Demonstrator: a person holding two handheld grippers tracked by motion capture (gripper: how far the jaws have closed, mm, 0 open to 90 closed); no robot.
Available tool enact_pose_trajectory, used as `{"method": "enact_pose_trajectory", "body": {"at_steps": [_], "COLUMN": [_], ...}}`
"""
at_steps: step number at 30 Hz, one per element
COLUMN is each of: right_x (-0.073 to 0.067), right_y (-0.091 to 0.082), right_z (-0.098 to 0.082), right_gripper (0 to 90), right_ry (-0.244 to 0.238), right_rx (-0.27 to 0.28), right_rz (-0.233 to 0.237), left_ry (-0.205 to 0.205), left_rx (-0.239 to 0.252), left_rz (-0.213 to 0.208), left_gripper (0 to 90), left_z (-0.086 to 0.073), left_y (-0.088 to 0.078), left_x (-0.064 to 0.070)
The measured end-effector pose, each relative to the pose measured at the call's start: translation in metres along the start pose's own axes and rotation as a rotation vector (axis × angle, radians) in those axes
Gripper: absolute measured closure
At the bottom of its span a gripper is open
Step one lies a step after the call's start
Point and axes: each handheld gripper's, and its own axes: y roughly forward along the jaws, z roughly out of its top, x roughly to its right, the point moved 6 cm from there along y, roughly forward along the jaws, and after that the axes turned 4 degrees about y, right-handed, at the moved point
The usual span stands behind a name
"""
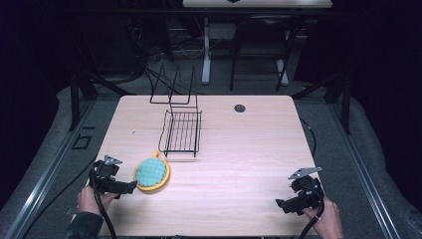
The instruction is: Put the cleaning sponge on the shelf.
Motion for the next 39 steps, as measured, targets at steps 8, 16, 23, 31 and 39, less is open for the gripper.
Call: {"method": "enact_pose_trajectory", "body": {"at_steps": [8,16,23,31,39], "right_x": [-0.002,-0.003,-0.003,-0.003,-0.003], "right_y": [0.002,0.002,0.002,0.003,0.002], "right_z": [0.001,0.001,0.000,0.000,0.000], "right_gripper": [0.0,0.0,0.0,0.0,0.0], "right_ry": [0.003,-0.001,-0.002,-0.002,-0.001], "right_rx": [-0.014,-0.010,-0.012,-0.014,-0.015], "right_rz": [0.014,0.013,0.015,0.012,0.011], "left_ry": [-0.013,-0.020,-0.045,-0.067,-0.076], "left_rx": [-0.006,-0.005,-0.008,-0.026,-0.024], "left_rz": [-0.011,-0.038,-0.047,-0.090,-0.138], "left_gripper": [0.0,0.0,0.1,15.2,36.0], "left_z": [0.009,0.027,0.034,0.041,0.043], "left_y": [0.002,0.014,0.024,0.042,0.050], "left_x": [0.003,0.008,0.005,0.005,0.010]}}
